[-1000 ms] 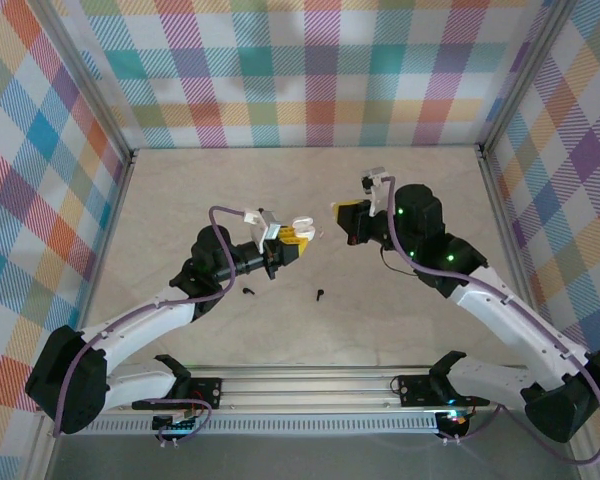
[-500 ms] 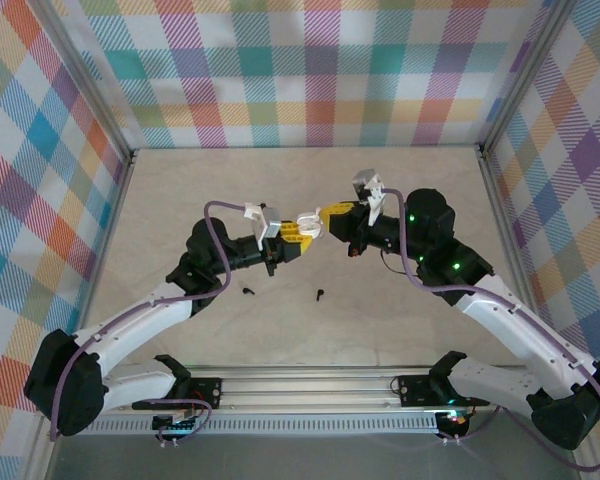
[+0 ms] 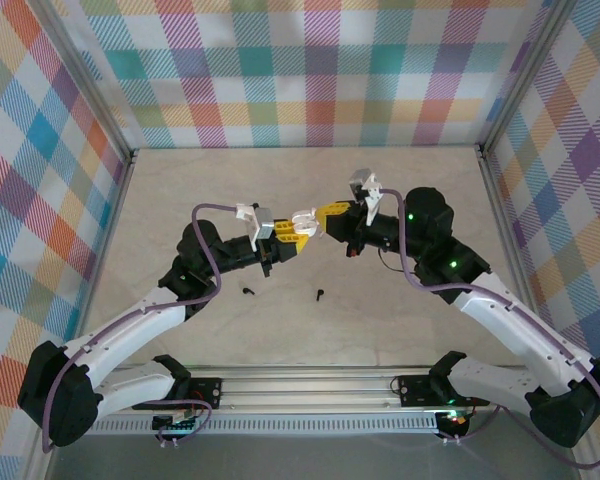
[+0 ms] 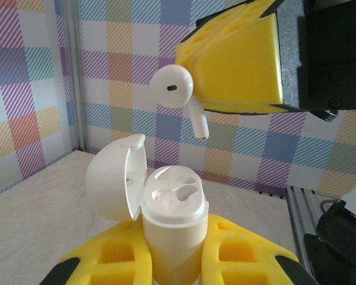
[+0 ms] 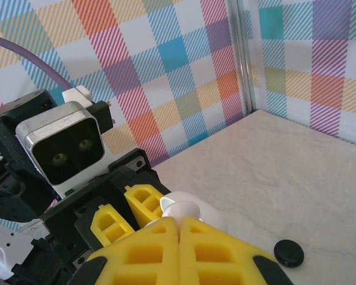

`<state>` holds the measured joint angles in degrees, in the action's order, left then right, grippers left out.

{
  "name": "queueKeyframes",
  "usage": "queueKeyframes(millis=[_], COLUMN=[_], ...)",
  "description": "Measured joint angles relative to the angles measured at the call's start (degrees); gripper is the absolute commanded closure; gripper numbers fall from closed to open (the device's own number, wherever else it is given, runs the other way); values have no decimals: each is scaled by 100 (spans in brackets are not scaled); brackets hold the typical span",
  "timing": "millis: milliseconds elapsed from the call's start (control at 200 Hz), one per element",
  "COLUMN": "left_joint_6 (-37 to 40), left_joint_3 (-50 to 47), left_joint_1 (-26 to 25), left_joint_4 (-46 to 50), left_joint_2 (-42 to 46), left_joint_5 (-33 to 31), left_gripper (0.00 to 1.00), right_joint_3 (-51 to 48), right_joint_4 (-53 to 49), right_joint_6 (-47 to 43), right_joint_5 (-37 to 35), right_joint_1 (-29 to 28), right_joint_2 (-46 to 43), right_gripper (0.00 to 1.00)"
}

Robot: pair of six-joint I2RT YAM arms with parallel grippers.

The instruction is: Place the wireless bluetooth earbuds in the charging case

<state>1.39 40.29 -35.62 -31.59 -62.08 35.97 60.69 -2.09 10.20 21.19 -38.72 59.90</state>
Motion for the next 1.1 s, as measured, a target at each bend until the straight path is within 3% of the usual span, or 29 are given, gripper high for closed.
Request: queueKeyframes(millis=[655,765,930,1100], left_joint_6=[-197,28,363,487], left_joint_3=[0,0,-2,-221], left_joint_1=[0,-20,-31,-31], left_joint_4=[-140,214,1051,1462], left_joint_2=[-92,-63,24,280], left_joint_5=[-262,-557,-1169,-1580], left_gripper=[100,100,100,100], right_joint_3=[0,11,509,713], right_joint_4=[313,129,-1064,-2157], right_joint_6=[201,284,553,1123], right_joint_5=[-63,-577,-1884,-2734], right_joint_1=[-66,-74,-57,352], right_joint_2=[208,192,433,914], right_gripper=[100,100,100,100])
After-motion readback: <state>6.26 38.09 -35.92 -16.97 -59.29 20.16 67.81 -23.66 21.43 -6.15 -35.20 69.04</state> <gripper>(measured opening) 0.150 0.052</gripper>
